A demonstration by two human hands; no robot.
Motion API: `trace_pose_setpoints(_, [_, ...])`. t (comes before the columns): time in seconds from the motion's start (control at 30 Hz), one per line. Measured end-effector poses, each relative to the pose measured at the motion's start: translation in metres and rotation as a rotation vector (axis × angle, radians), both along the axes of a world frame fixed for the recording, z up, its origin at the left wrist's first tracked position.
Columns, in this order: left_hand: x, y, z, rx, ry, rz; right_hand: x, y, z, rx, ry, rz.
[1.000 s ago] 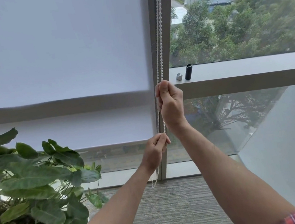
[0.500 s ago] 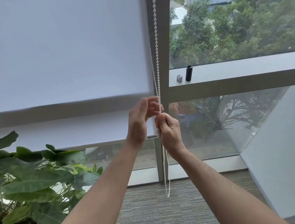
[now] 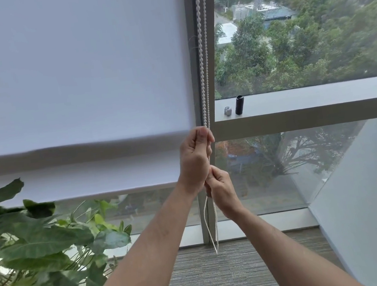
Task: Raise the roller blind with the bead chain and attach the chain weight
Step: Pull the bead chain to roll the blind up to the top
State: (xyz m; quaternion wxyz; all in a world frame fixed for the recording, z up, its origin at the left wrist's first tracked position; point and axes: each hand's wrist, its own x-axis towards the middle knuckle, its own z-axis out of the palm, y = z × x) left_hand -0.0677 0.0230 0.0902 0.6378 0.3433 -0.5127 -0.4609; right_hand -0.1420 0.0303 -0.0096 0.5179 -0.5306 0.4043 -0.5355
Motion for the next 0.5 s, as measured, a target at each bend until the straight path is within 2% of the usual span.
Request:
trace_pose_setpoints(0.17, [-0.002,0.005,0.000,0.000,-0.042,0.038,-0.014,-0.010,0.009,0.061,-0.019,0.158])
trace_pose_setpoints(0.37, [-0.001,0.018,-0.040,0.066,-0.082,0.015,-0.018,-0.022,0.058,0.001,-0.083,-0.053])
trace_pose_setpoints(0.5, [0.007,0.031,-0.082,0.170,-0.178,0.045,-0.010,-0.018,0.096,-0.132,-0.173,-0.003])
